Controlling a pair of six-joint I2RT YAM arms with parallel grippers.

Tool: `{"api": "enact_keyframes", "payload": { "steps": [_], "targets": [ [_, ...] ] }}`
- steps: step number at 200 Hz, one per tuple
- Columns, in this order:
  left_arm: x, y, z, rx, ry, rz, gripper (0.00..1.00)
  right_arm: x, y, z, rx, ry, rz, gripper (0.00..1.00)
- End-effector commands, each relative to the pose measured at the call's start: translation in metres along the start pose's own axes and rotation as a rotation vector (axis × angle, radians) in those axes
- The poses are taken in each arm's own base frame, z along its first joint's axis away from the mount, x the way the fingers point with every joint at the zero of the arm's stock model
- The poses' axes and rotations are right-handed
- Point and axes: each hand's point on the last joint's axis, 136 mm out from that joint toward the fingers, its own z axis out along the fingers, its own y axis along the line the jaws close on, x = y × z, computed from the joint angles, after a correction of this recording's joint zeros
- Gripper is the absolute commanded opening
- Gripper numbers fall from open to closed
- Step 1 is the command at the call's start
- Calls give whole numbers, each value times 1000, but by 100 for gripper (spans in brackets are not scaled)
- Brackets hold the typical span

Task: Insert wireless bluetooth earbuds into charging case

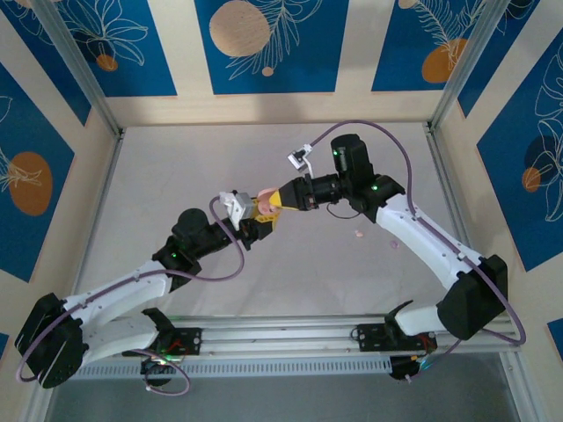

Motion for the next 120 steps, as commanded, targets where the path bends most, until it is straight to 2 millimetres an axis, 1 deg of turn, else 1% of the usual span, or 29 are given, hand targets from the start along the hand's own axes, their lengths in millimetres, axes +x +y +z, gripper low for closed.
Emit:
{"api": "enact_keyframes", "payload": {
  "steps": [1, 37, 78, 120],
  "targets": [
    [-10, -4, 1, 10, -40, 1, 24, -10, 10, 5, -5, -17, -18, 20],
    [-11, -4, 1, 5, -44, -1, 24, -9, 8, 13, 1, -1, 1, 20],
    [-13, -3, 1, -2, -54, -1, 24, -11, -4, 15, 74, -26, 12, 20],
    [-16, -4, 1, 3, -65, -11, 24, -15, -7, 17, 117, -62, -1, 20]
  ]
}}
